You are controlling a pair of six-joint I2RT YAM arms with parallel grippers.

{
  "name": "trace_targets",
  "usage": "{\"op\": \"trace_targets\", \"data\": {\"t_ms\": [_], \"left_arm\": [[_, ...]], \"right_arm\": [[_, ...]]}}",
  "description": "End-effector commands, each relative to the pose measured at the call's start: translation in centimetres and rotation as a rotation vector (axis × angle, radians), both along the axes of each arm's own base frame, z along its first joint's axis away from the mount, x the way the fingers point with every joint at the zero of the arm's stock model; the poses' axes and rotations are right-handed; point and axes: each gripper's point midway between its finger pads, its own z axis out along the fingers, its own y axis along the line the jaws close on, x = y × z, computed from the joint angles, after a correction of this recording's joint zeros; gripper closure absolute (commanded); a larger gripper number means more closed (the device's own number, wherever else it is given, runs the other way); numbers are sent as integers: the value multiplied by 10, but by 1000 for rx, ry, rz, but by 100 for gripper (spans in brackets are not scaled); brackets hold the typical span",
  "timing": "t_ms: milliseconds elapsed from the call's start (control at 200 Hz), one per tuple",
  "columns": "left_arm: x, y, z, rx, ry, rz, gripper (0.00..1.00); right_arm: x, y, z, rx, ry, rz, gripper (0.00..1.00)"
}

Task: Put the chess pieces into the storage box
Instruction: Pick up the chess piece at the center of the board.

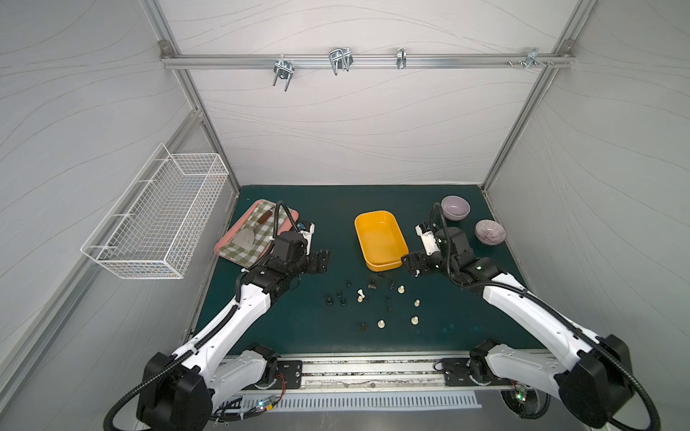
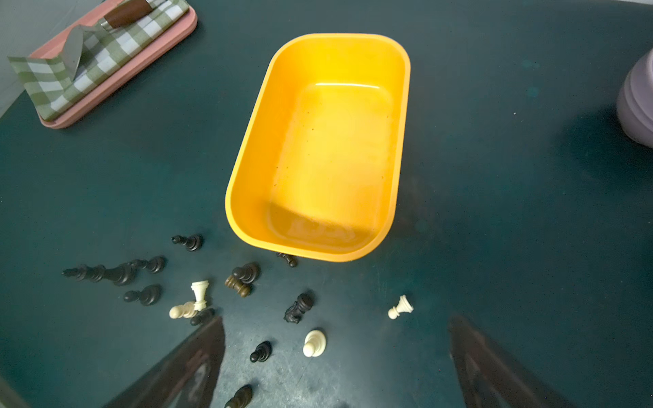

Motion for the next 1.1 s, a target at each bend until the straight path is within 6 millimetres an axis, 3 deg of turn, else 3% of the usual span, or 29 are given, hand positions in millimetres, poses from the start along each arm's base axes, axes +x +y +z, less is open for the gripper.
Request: {"op": "trace_targets", "data": {"t_ms": [0, 135, 310, 505, 1095], "left_arm": [[-6, -17, 25, -29, -61, -63, 7], [-12, -25, 29, -26, -81, -79, 7], [-21, -23, 18, 94, -40, -132, 7], [-35, -31, 15, 43, -28, -158, 7], [-56, -57, -7, 40, 54, -183, 7]], "right_arm": [[-16, 9, 0, 1, 17, 26, 1], [-29, 20, -3, -22, 25, 76, 1], [-42, 31, -16, -16, 55, 128, 1], [-59, 51, -27, -92, 31, 220, 1], [-67, 64, -29, -59, 37, 223, 2]]}}
